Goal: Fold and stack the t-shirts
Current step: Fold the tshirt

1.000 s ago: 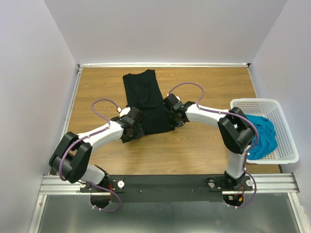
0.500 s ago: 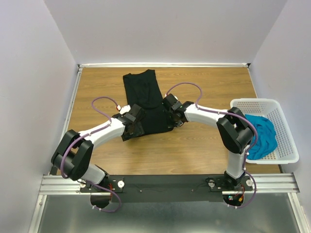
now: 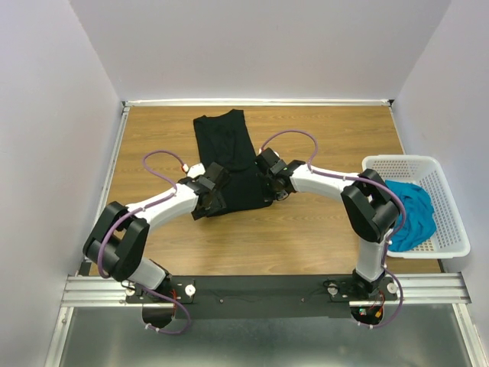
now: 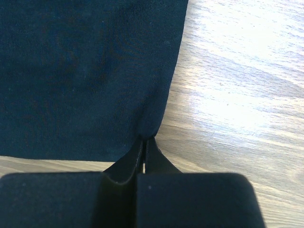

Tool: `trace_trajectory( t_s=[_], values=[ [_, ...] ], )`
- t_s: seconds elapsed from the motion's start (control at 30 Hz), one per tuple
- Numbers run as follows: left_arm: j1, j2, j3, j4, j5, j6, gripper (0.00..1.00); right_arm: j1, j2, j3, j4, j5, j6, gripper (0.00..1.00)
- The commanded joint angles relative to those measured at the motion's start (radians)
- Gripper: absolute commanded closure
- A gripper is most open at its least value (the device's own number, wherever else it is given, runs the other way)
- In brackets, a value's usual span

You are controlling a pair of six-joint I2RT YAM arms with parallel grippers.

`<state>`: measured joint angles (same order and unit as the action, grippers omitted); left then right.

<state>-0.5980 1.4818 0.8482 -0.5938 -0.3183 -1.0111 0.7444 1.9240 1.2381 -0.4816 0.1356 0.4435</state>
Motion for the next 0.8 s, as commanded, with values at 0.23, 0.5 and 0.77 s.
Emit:
trace_trajectory(
  t_s=[0.23,0.5,0.77],
  values=[
    [-0.006,0.034,-0.046,0.034,-0.064,-0.03,0.33,0.012,0.141,-0.138,-0.149,-0.011,-0.02,0.99],
    [-0.006,0.121,-0.052,0.048,-0.041,-0.008,0.4,0.012,0.135,-0.141,-0.149,-0.016,-0.022,0.99],
    [-0.005,0.167,-0.051,0.045,-0.021,0.016,0.85,0.012,0.122,-0.144,-0.149,-0.008,-0.014,0.99]
  ],
)
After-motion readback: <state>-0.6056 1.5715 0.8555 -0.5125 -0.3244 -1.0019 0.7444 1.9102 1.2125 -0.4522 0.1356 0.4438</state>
